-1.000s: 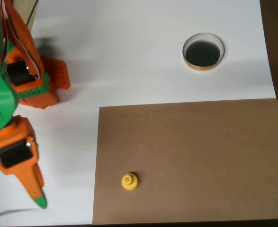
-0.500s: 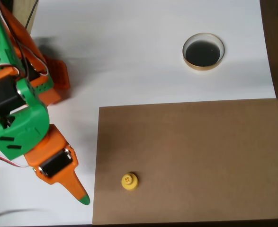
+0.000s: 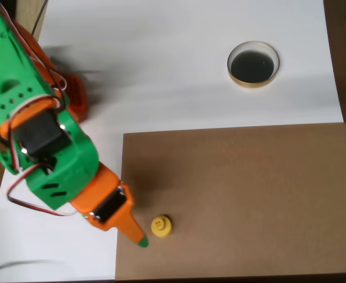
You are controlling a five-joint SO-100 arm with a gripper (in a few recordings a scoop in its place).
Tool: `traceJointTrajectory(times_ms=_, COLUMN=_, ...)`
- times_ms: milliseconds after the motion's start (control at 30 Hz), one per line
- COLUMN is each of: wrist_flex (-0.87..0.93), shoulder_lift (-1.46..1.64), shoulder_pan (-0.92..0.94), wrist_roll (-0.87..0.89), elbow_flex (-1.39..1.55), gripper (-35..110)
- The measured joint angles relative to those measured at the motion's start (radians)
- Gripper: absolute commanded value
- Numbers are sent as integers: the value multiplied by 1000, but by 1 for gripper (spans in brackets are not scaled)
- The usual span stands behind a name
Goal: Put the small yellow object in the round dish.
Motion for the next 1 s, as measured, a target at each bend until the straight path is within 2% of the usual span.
traceJointTrajectory(times_ms=333, wrist_flex=0, shoulder_lift=-141, shoulder_pan=-123, wrist_roll=41, elbow_flex=-86, gripper=24)
traceJointTrajectory(times_ms=1000, wrist_flex=51, shoulder_lift=-445, shoulder_pan=-97, wrist_roll=66, elbow_flex=-321, gripper=22)
